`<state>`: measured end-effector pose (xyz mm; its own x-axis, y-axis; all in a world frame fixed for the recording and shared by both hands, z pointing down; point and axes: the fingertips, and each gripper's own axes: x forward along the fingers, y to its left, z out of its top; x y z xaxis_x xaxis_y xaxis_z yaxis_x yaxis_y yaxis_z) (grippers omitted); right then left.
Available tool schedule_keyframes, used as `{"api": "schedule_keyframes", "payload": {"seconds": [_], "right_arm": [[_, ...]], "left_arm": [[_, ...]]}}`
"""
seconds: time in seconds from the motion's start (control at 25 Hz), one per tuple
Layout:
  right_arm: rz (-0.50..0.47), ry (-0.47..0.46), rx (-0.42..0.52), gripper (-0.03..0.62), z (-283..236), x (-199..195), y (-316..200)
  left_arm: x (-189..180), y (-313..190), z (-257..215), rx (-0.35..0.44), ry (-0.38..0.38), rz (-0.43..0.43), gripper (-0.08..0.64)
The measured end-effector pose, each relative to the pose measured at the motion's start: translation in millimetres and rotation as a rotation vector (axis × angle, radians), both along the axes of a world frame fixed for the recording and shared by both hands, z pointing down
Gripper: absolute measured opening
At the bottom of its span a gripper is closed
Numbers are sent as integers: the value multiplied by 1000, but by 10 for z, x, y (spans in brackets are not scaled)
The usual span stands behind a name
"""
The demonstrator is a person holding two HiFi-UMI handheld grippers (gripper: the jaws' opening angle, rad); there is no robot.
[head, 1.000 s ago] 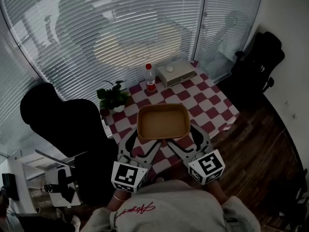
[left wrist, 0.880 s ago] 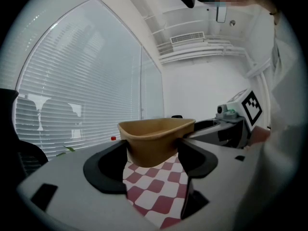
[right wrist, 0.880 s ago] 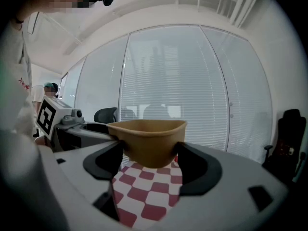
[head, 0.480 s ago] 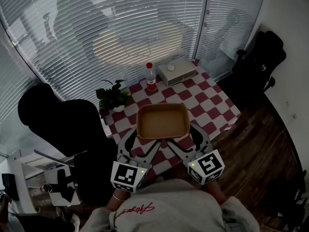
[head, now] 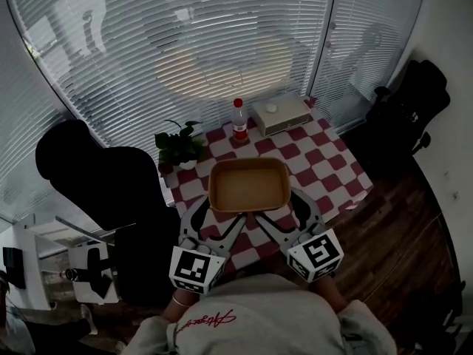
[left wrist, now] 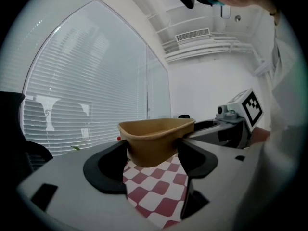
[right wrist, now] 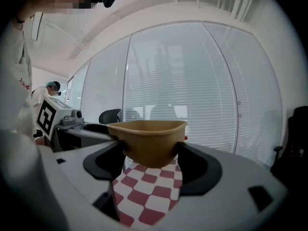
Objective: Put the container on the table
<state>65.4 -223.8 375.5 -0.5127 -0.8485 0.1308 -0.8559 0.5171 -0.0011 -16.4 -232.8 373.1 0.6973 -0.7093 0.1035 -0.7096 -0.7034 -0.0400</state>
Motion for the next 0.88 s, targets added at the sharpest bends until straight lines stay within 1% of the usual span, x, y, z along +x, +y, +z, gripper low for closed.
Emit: {"api": "schedule_keyframes", "payload": {"seconds": [0.24,0.36,0.52,0.68,0.88], "right_arm": [[-52,17,18,351,-114,-8,-58],[-71,25,21,351,-128,-22,-68],[-89,25,17,351,-115,-43,-87],[-101,29,16,351,-76,-25,-72],[-116,22,9,351,-1,15,-46]], "left_arm": [[-24,-20,-72,0,21,-58,331],[-27,-6,-67,-10,20,-72,331],[-48,-14,-82,-2,22,-95,331],[-35,17,-15,-20,14,-109,331],[25,51,-7,-2,10,-123,331]]}}
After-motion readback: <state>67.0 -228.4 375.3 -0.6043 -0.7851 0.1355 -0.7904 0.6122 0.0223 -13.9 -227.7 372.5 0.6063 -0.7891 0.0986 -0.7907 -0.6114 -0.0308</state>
